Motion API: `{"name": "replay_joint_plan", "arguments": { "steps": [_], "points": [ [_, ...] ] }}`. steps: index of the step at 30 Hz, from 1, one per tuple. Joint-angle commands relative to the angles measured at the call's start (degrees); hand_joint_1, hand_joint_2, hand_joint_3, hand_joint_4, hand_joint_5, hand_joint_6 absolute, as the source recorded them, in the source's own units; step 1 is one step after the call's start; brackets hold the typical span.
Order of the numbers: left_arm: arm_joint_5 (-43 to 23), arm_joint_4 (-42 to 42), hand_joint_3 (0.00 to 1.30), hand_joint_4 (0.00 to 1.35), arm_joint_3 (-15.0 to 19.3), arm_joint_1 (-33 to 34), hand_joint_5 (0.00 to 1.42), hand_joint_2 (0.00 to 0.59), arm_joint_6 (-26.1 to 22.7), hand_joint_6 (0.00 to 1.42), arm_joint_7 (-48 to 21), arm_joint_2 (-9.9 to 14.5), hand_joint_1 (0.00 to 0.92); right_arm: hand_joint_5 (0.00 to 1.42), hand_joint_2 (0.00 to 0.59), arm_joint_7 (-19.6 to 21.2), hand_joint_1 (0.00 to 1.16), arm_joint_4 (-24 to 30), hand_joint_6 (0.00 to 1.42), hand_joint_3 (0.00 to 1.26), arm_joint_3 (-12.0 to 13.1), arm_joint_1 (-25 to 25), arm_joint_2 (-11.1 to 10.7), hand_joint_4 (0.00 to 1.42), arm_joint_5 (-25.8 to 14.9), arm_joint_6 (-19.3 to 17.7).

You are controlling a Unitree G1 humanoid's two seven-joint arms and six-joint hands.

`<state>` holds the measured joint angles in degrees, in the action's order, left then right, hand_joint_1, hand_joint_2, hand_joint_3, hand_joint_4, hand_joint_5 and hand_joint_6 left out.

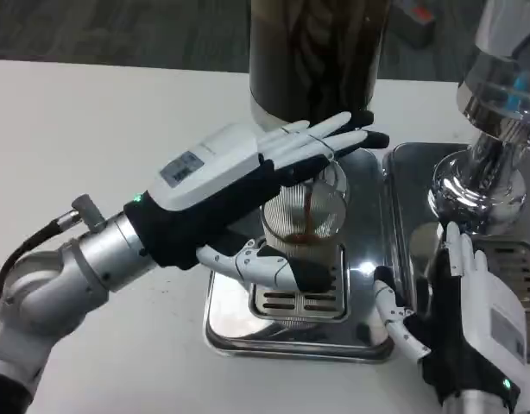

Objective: Grasp the cup under the faucet to collect the drink, then remove the cup.

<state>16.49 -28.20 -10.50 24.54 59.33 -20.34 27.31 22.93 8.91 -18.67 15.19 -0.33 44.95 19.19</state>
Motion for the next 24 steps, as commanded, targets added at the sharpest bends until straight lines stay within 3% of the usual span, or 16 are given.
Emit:
{"name": "replay_joint_plan", "arguments": {
  "steps": [1, 6, 12, 18, 24],
  "points": [
    [2.51, 0.9, 0.11, 0.0, -2.69, -0.4, 0.1, 0.109, 1.76, 0.07, -0.53, 0.54, 0.0, 0.0, 0.334, -0.02, 0.41, -0.57, 0.03, 0.0, 2.36, 0.79, -0.11, 0.0, -6.87, -6.2],
    [2.6, 0.76, 0.11, 0.0, -3.13, -0.47, 0.1, 0.11, 1.8, 0.07, 0.84, 1.1, 0.0, 0.0, 0.309, -0.86, 0.46, -3.56, 0.02, 0.0, 4.13, 0.54, -1.62, 0.0, -13.64, -15.06],
    [2.75, 0.67, 0.11, 0.0, -3.73, -0.18, 0.11, 0.117, 1.95, 0.06, 1.63, 1.97, 0.0, 0.0, 0.275, -4.22, 0.51, -7.36, 0.05, 0.0, 5.63, -1.33, -2.51, 0.0, -20.69, -22.23],
    [2.59, 0.44, 0.11, 0.0, -3.65, -0.25, 0.12, 0.118, 1.59, 0.06, 2.48, 2.33, 0.0, 0.0, 0.231, -7.75, 0.53, -10.57, 0.02, 0.0, 6.42, -3.84, -3.04, 0.0, -24.37, -25.36],
    [3.02, 0.3, 0.11, 0.0, -3.76, -0.16, 0.12, 0.118, 1.28, 0.06, 3.12, 2.7, 0.0, 0.0, 0.202, -10.47, 0.59, -12.12, 0.0, 0.0, 6.54, -6.8, -3.53, 0.0, -25.15, -24.53]
  ]
}}
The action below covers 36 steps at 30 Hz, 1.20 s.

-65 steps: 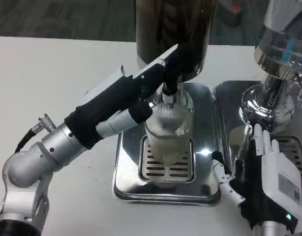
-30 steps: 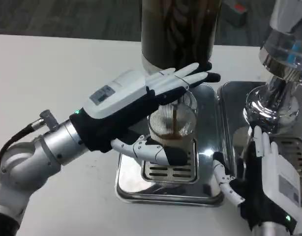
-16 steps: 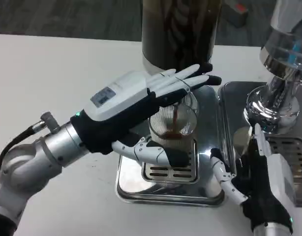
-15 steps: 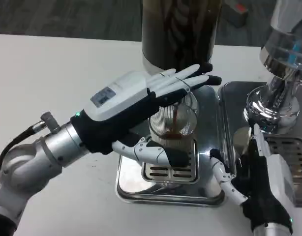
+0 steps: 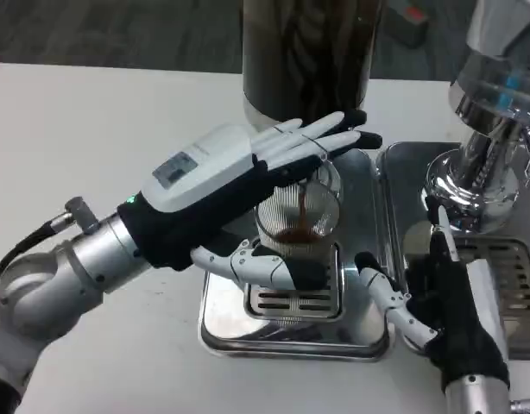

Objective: Grasp the cup under the faucet to collect the drink, then remove the cup.

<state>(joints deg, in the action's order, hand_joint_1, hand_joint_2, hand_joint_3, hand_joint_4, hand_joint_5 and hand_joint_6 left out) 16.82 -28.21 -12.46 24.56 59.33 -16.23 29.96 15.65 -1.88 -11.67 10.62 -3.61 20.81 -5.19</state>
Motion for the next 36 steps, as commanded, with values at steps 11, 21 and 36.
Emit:
{"name": "replay_joint_plan", "arguments": {
  "steps": [11, 21, 36],
  "points": [
    [3.39, -0.07, 0.12, 0.0, -1.35, -0.22, 0.12, 0.123, 0.86, 0.06, 0.6, 0.36, 0.0, 0.0, 0.183, -6.34, 0.64, -2.63, 0.0, 0.0, 0.13, -4.35, -0.1, 0.0, -1.74, 0.73],
    [1.18, -0.75, 0.11, 0.0, 0.89, -0.59, 0.13, 0.13, 0.25, 0.06, 2.74, 0.09, 0.0, 0.0, 0.198, -6.29, 0.63, -2.88, 0.0, 0.0, 0.31, -4.06, 0.31, 0.0, -1.76, 0.96],
    [-5.51, 0.01, 0.1, 0.0, 6.04, -3.09, 0.18, 0.132, 1.37, 0.09, 4.37, -0.59, 0.0, 0.0, 0.22, -6.57, 0.63, -2.76, 0.0, 0.0, 0.37, -3.76, 0.65, 0.0, -2.24, 1.06]
  ]
}}
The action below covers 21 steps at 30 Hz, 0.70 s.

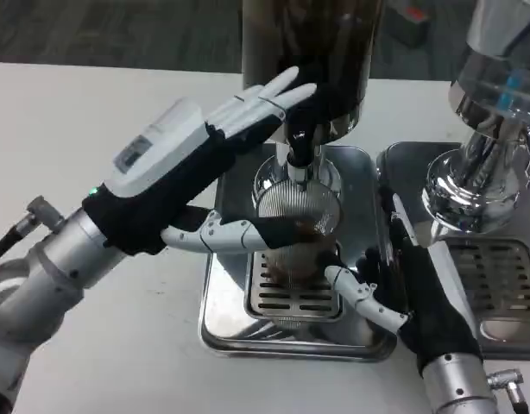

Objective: Grasp the cup under the faucet to collect the drink, then remove the cup.

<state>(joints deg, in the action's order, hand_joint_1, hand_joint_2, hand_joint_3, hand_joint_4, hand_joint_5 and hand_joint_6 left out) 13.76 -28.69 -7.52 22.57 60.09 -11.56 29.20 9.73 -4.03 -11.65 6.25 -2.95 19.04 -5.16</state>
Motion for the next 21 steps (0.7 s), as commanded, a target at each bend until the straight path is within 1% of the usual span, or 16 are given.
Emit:
{"name": "replay_joint_plan", "arguments": {
  "steps": [1, 8, 14, 16, 18, 20, 21],
  "points": [
    [-3.65, 0.72, 0.1, 0.0, 1.41, -1.63, 0.19, 0.136, 0.49, 0.1, -0.56, 0.34, 0.0, 0.0, 0.22, -0.72, 0.63, -0.65, 0.0, 0.0, 0.32, 0.59, -0.04, 0.0, -0.51, 1.02],
    [-11.35, 1.15, 0.18, 0.1, 5.7, -6.91, 0.28, 0.143, 0.23, 0.13, -0.5, -0.21, 0.0, 0.0, 0.22, -0.94, 0.63, -0.4, 0.0, 0.0, 0.19, 0.73, 0.14, 0.0, -0.59, 1.45],
    [-15.7, 0.63, 0.19, 0.11, 8.23, -11.48, 0.27, 0.144, -1.42, 0.14, -1.15, -1.06, 0.0, 0.0, 0.225, -1.06, 0.62, -0.07, 0.0, 0.0, -0.02, 1.22, 0.12, 0.0, -0.55, 1.27],
    [-17.34, 0.44, 0.19, 0.1, 8.71, -12.61, 0.26, 0.143, -1.89, 0.14, -1.85, -1.34, 0.0, 0.0, 0.226, -1.05, 0.62, -0.01, 0.0, 0.0, -0.06, 1.36, 0.15, 0.0, -0.69, 0.98],
    [-17.3, 0.24, 0.17, 0.08, 9.95, -14.06, 0.23, 0.135, -2.54, 0.12, -1.48, -1.65, 0.0, 0.0, 0.227, -1.09, 0.62, 0.11, 0.0, 0.0, -0.09, 1.4, 0.11, 0.0, -0.72, 0.74],
    [-16.66, -0.04, 0.11, 0.01, 11.03, -15.14, 0.15, 0.134, -3.57, 0.06, -1.05, -1.89, 0.0, 0.0, 0.228, -1.15, 0.62, 0.31, 0.0, 0.0, -0.17, 1.12, 0.19, 0.0, -0.73, 0.67],
    [-16.31, -0.43, 0.07, 0.0, 11.38, -15.5, 0.09, 0.134, -4.14, 0.01, -1.06, -2.01, 0.0, 0.0, 0.227, -1.24, 0.62, 0.38, 0.0, 0.0, -0.2, 0.89, 0.23, 0.0, -0.76, 0.63]
  ]
}}
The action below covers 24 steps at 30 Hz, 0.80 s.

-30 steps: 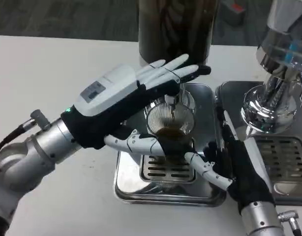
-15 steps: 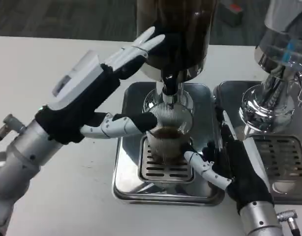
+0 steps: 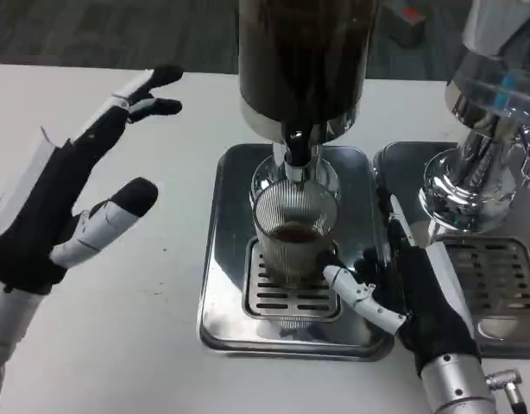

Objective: Grasp the cup under the faucet to collect the drink, then remove the cup.

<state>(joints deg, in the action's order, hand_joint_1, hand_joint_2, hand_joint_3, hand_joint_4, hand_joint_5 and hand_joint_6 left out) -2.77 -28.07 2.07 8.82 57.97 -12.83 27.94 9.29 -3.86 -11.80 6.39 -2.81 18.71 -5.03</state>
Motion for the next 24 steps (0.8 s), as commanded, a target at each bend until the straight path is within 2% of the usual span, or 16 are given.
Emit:
{"name": "replay_joint_plan", "arguments": {
  "steps": [1, 5, 8, 12, 24],
  "points": [
    [0.94, -1.68, 0.03, 0.0, 2.1, -1.92, 0.05, 0.134, -2.33, 0.0, 0.31, -0.83, 0.0, 0.0, 0.226, -0.89, 0.62, 0.22, 0.0, 0.0, -0.07, 0.45, 0.17, 0.0, -0.51, 0.43],
    [7.62, -5.34, 0.0, 0.0, 2.25, -1.81, 0.0, 0.125, -3.95, 0.0, 2.26, 0.08, 0.0, 0.0, 0.223, -1.08, 0.62, -0.23, 0.0, 0.0, -0.05, -0.51, 0.7, 0.0, -1.19, -0.35],
    [8.88, -7.64, 0.0, 0.0, 1.88, -1.73, 0.0, 0.124, -6.39, 0.0, 2.18, -0.02, 0.0, 0.0, 0.223, -0.82, 0.62, -0.36, 0.0, 0.0, -0.43, -0.69, 0.83, 0.0, -0.81, -0.83],
    [10.7, -9.92, 0.0, 0.0, 1.92, -1.74, 0.0, 0.124, -7.03, 0.0, 3.21, 0.14, 0.0, 0.0, 0.216, -0.79, 0.62, -0.56, 0.0, 0.0, -0.62, -0.55, 1.09, 0.0, -1.14, -1.34],
    [9.91, -14.85, 0.0, 0.0, 1.25, -0.62, 0.0, 0.126, -9.42, 0.0, 2.05, -0.06, 0.0, 0.0, 0.191, -1.2, 0.64, -2.6, 0.0, 0.0, -0.63, -1.96, 2.97, 0.0, -3.43, -4.02]
  ]
}}
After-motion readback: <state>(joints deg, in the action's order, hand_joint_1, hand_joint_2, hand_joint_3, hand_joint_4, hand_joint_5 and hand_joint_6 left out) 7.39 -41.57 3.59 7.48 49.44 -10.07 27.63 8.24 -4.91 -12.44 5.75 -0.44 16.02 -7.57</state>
